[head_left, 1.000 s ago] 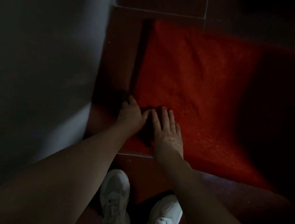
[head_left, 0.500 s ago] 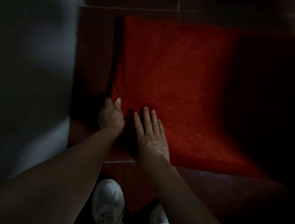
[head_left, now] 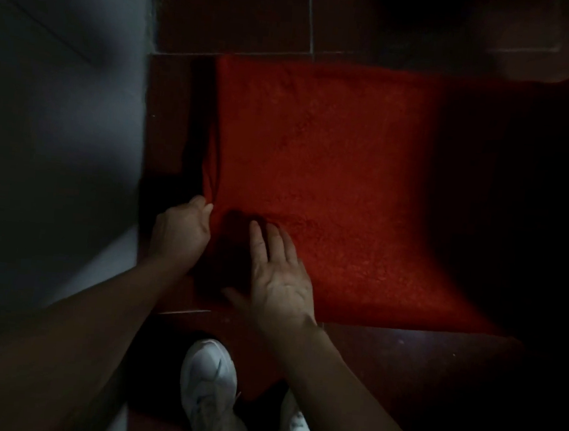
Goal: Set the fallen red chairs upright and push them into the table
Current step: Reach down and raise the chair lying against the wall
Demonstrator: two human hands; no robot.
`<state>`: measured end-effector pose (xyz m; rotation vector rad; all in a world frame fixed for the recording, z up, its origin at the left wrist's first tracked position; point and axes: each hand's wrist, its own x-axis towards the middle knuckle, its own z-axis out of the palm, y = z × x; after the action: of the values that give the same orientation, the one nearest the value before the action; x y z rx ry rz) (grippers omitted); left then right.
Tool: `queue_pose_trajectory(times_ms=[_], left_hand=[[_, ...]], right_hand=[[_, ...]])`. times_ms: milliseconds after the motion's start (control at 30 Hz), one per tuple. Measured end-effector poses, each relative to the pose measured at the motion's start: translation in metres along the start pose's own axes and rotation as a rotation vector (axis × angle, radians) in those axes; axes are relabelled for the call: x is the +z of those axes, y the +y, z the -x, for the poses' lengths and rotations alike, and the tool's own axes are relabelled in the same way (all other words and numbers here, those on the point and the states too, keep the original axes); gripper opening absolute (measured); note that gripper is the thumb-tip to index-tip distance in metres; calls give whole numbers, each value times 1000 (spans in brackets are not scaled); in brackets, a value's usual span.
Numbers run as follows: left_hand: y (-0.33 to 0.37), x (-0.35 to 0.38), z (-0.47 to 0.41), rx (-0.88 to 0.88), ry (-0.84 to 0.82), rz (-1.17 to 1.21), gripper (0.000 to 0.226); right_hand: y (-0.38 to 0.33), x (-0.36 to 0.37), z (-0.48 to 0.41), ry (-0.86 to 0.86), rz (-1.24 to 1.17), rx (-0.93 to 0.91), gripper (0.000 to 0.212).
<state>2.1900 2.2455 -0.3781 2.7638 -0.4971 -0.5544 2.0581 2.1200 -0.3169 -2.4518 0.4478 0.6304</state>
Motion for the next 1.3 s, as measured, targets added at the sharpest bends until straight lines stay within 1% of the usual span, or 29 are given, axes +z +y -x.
queue_pose_trajectory(times_ms=[133,267,400,567,633,733,867,967,1033,1100,1200,1300], left_hand=[[21,-48,25,47,9,-41,27],[61,-118,61,64,4,-63,29],[120,-202,102,101,-13,-74,27],[217,-310,150,221,-71,-34,26],[268,-355,171,311,-82,-6,25],[335,-393,193,420,-59,-7,25],[427,-438,217,562,-59,18,26],[488,-457,222,667,-98,-26,29],[521,-467,220,799,-140,-89,33],[554,-479,216,983,-161,-108,34],[590,-494,204,1181,-240,-90,36],[628,-504,186,1352,-329,-191,60]], right_hand=[[-14,-35,24,25,-6,33,104],[-41,-95,69,35,-68,60,106],[-69,-168,129,34,-103,113,109],[-102,-269,201,54,-111,201,118],[-110,-318,238,86,-120,252,121],[-101,-371,283,147,-116,317,120],[-81,-441,341,318,-119,431,96],[-60,-482,371,427,-170,524,84],[-48,-506,387,484,-202,559,77],[-34,-526,405,561,-222,585,68],[-18,-550,420,592,-214,646,66],[2,-575,430,612,-224,720,60]])
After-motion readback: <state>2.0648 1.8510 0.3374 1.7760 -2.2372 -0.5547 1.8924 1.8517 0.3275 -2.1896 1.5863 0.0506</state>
